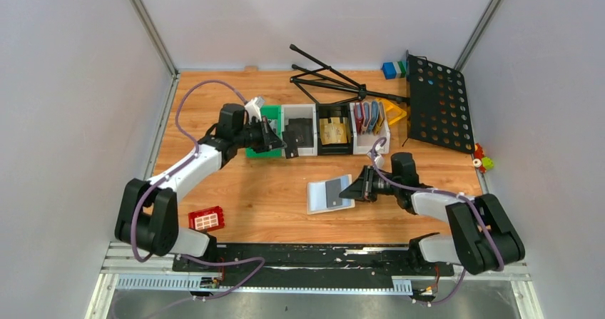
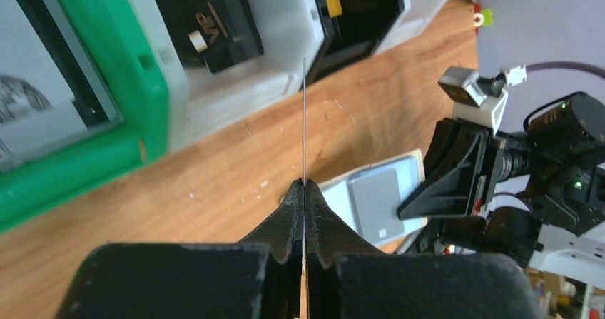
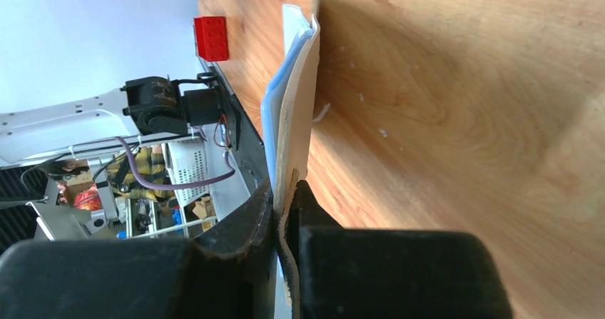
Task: Take the credit cards out of the card holder
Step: Place the credit card in the storage box.
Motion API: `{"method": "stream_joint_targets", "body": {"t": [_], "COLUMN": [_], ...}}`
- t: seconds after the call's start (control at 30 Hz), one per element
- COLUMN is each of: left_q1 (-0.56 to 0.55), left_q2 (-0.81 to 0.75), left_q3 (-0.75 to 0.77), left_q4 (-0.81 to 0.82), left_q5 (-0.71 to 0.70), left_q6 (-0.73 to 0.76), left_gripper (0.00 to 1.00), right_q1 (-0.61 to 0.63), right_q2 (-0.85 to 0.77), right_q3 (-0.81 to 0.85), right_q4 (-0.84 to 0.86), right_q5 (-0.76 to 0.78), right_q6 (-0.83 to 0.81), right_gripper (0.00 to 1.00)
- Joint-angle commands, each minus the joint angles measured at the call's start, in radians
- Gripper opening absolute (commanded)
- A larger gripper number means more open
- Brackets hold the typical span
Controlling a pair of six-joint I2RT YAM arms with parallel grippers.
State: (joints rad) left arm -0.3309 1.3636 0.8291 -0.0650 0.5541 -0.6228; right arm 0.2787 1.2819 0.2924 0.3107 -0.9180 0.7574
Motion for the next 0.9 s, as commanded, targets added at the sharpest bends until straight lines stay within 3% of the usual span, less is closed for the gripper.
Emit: {"method": "stream_joint_targets", "body": {"t": [0.0,0.27,0.43,0.6,0.67,0.73,0.87], "left_q1": [-0.002,-0.022,-0.064,-0.068,-0.068,-0.068,-0.068], "left_q2": [0.087,0.308,0.414,0.472,0.488,0.505,0.517], "left_q3": [0.138,0.362,0.502,0.559,0.563,0.574,0.587], "left_q4": [-0.058,-0.155,-0.231,-0.295,-0.292,-0.293,-0.312], "left_q5": [-0.077,-0.136,-0.190,-0.282,-0.278,-0.271,-0.289], "left_q6": [0.087,0.140,0.173,0.203,0.206,0.209,0.222], "left_gripper": [0.00,0.00,0.00,0.00,0.01,0.05,0.16], "right_q1": [0.023,0.127,0.142,0.141,0.142,0.143,0.142], "right_q2": [0.097,0.206,0.178,0.030,-0.053,-0.138,-0.304], "right_q3": [0.017,0.059,0.095,0.102,0.103,0.109,0.120], "right_q4": [0.171,0.176,0.037,-0.126,-0.192,-0.266,-0.395], "right_q5": [0.002,0.166,0.277,0.380,0.409,0.435,0.460], "right_q6": [-0.006,-0.031,-0.115,-0.184,-0.196,-0.210,-0.229], "right_gripper": [0.00,0.02,0.26,0.56,0.79,0.97,1.00]}}
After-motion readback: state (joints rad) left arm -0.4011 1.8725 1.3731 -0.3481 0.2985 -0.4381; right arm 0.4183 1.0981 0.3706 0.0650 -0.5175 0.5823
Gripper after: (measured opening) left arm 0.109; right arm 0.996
